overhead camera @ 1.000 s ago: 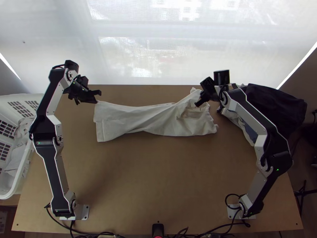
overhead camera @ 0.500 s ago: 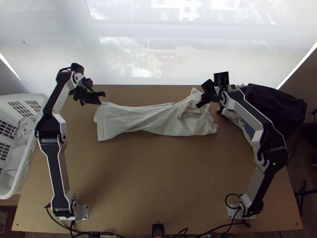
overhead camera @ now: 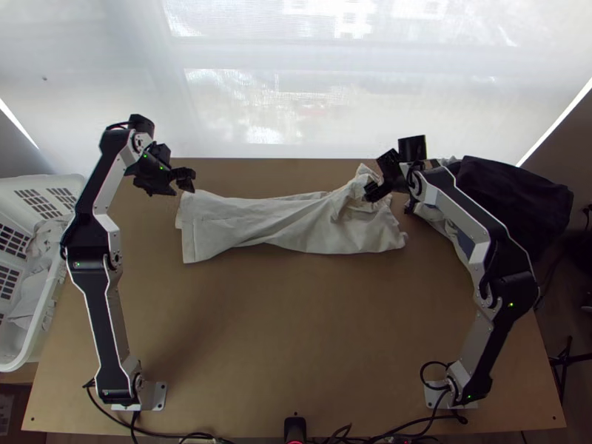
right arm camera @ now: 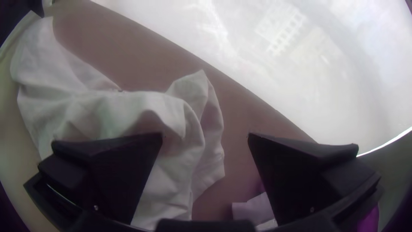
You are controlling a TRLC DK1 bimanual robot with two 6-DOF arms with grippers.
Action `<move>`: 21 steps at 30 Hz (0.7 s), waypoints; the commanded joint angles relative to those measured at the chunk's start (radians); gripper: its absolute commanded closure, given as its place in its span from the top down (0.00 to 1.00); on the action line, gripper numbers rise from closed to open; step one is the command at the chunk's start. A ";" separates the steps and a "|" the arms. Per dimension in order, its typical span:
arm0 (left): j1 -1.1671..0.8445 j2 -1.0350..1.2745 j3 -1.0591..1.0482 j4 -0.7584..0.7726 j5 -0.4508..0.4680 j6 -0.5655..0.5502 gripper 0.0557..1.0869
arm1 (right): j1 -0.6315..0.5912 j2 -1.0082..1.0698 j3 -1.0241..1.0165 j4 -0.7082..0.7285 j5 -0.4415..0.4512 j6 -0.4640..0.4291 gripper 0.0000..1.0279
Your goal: Fold the t-shirt
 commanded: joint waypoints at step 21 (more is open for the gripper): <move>-0.032 -0.398 -0.698 0.297 -0.020 -0.055 0.94 | 0.338 -0.263 -0.257 -0.026 0.001 0.035 0.95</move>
